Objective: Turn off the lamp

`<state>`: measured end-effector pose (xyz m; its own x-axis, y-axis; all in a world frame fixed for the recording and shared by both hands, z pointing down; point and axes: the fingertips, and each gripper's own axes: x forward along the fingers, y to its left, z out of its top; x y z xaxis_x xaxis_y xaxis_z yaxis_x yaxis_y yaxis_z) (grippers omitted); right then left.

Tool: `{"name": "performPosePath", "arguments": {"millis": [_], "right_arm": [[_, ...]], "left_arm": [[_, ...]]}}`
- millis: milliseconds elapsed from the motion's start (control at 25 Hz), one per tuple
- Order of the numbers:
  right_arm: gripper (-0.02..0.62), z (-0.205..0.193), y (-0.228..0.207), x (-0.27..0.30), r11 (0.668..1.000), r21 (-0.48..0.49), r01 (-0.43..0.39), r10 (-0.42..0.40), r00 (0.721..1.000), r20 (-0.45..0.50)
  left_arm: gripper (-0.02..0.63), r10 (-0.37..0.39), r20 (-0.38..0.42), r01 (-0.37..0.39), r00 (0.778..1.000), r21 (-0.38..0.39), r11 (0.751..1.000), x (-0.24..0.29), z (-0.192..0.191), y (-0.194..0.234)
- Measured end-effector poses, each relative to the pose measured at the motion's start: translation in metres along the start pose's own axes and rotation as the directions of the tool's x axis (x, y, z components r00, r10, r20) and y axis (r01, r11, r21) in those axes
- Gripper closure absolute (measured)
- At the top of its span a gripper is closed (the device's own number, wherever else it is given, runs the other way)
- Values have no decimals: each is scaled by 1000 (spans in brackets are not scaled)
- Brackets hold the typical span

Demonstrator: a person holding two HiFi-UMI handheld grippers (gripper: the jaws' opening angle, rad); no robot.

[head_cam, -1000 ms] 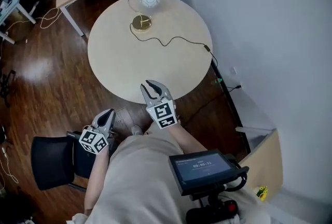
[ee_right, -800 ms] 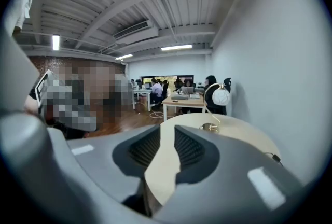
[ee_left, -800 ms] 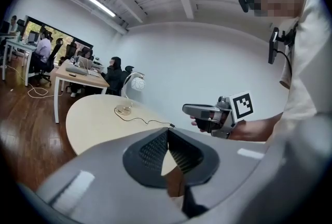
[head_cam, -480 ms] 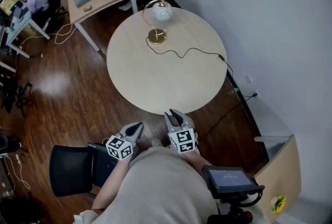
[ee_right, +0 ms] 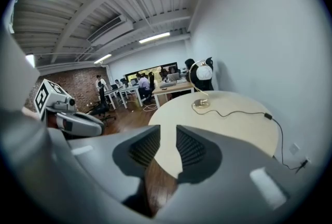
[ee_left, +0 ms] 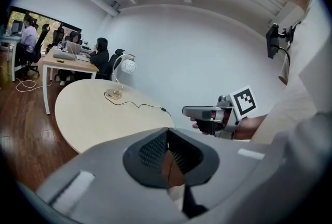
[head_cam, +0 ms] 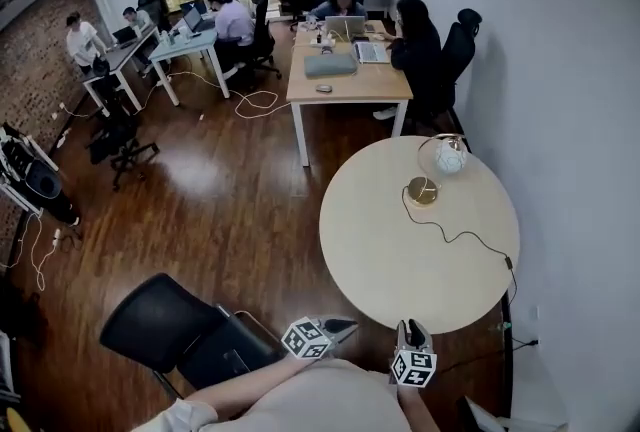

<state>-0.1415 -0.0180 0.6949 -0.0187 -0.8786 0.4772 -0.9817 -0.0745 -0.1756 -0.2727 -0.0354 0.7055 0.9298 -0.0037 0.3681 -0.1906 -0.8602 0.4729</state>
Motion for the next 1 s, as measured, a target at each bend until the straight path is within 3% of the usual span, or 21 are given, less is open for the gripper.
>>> {"name": "performPosePath", "arguments": {"millis": [320,520,760,1000], "right_arm": [[509,-6,4,-2,999,17,-36,37,999,-27],[509,-10,15,-4,998,-2,-67,67,997,-39],[509,-11,-8,-8,987,163,-6,10,1000,-26],[509,8,-20,-16,989,143,31,-32,999,6]], "left_arm": [[629,-6,-6,6,1000,38,999,13,-2,-13],[629,26,4,-26,1000,-7,1000,1,-13,-7],[629,40,14,-40,999,-1,999,-15,-19,-14],[629,69,40,-68,997,-21,997,-36,-21,-8]]}}
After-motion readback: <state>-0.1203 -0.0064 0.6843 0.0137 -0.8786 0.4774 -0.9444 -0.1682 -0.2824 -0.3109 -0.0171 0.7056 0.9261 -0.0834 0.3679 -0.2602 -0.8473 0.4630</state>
